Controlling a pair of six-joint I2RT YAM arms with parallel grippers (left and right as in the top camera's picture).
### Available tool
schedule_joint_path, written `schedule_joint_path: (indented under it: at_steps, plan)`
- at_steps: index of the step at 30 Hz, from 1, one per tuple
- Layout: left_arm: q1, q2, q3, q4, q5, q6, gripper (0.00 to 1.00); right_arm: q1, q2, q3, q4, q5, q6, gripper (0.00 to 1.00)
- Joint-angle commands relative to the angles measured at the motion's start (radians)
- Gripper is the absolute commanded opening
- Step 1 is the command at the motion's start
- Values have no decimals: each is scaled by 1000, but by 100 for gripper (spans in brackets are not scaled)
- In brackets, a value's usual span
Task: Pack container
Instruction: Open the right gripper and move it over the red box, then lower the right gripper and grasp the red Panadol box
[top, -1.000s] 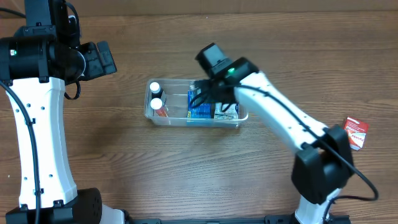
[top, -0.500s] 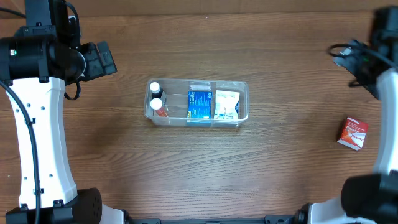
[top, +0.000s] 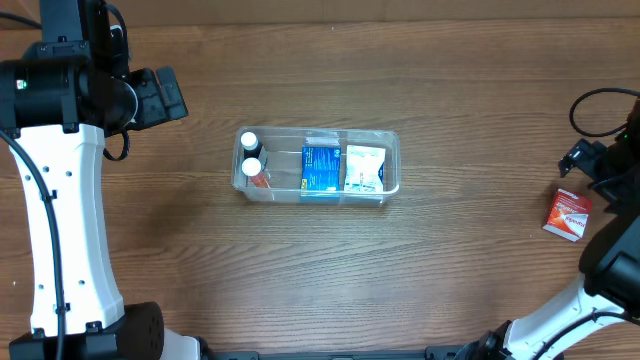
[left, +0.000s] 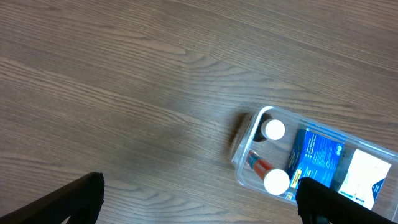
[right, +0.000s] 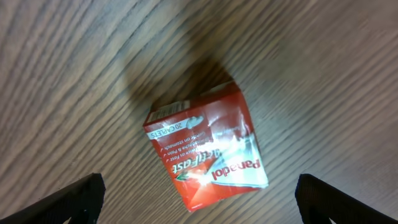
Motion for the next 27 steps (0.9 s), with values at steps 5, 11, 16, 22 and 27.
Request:
schedule_joint_path:
  at_steps: [5,11,16,22,27]
  plan:
    - [-1,-14,-3,1,16,5,100,4,43,-119,108,-13,-51,100]
    - [-1,-14,-3,0,16,5,100,-9,45,-240,224,-14,-51,100]
    - [-1,-14,-3,0,16,5,100,-10,45,-298,278,-14,-51,100]
    - [-1,-14,-3,0,16,5,100,-10,45,-299,285,-14,-50,100]
    - [-1,-14,-3,0,16,5,100,-10,45,-299,288,-14,-51,100]
